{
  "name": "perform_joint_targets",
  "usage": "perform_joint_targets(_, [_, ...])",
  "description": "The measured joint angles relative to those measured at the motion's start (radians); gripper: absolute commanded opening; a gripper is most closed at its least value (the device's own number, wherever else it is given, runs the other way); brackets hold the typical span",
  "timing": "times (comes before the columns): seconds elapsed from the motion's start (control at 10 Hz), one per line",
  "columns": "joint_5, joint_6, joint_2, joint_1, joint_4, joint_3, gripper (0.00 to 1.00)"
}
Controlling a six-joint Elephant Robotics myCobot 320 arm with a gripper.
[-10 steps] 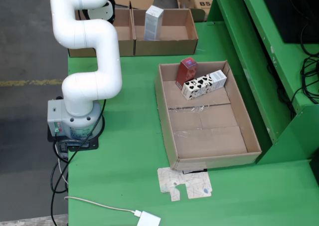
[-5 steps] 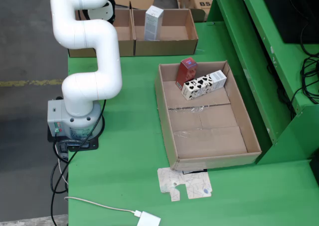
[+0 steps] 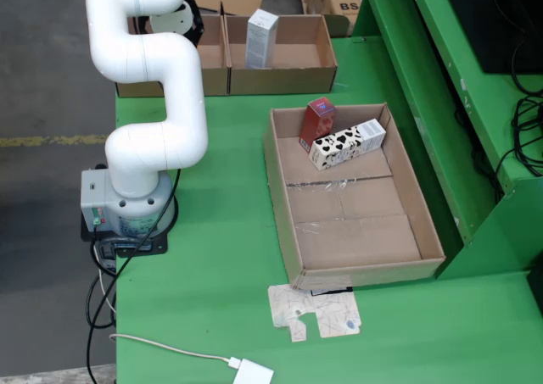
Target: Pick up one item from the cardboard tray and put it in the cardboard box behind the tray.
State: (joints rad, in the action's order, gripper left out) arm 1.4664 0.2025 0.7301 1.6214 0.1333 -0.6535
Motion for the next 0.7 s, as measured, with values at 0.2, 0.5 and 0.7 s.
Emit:
perform_joint_targets(0.2, [0.000,0.000,0.000,0.000,0.000,0.000,0.90])
perform_joint_targets(0.5, [0.000,0.000,0.000,-0.002,0.000,0.000,1.00])
perform_joint_targets(0.7, [0.000,0.000,0.000,-0.002,0.000,0.000,1.00])
